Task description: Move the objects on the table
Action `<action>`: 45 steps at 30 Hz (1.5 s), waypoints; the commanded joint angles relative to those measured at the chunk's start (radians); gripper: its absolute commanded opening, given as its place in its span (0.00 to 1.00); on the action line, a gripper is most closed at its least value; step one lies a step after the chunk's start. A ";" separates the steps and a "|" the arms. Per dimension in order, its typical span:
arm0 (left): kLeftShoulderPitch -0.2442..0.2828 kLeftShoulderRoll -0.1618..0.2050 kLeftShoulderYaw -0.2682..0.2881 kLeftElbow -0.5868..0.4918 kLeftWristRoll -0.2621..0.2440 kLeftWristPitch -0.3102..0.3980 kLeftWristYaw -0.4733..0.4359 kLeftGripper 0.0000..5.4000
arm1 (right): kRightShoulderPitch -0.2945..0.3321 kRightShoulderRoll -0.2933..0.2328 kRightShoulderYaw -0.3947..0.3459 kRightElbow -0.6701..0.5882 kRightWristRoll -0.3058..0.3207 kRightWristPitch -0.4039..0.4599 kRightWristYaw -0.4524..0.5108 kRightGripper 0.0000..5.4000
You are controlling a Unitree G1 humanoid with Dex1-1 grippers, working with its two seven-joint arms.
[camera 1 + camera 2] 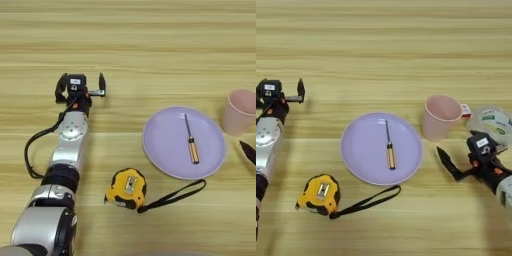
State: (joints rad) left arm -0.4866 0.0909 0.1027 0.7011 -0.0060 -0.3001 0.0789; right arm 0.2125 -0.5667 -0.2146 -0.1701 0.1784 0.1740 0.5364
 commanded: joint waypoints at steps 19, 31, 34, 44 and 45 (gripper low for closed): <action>-0.017 -0.003 -0.003 0.014 0.008 0.000 0.006 1.00 | -0.188 -0.167 -0.041 0.205 -0.048 -0.012 0.099 0.99; -0.016 -0.005 -0.004 0.010 0.008 0.002 0.008 1.00 | -0.240 -0.165 0.037 0.349 -0.087 -0.013 0.132 0.99; -0.018 -0.005 -0.004 0.013 0.008 0.002 0.008 1.00 | -0.262 -0.162 0.038 0.392 -0.098 0.000 0.115 0.99; -0.017 -0.005 -0.004 0.011 0.008 0.002 0.008 1.00 | -0.329 -0.148 0.053 0.529 -0.120 -0.001 0.091 0.99; -0.016 -0.005 -0.005 0.011 0.008 0.002 0.008 1.00 | -0.332 -0.148 0.055 0.536 -0.121 -0.004 0.092 0.99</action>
State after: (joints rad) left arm -0.4892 0.0902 0.1019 0.7101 -0.0059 -0.3010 0.0828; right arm -0.1157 -0.7149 -0.1674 0.3341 0.0651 0.1618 0.6278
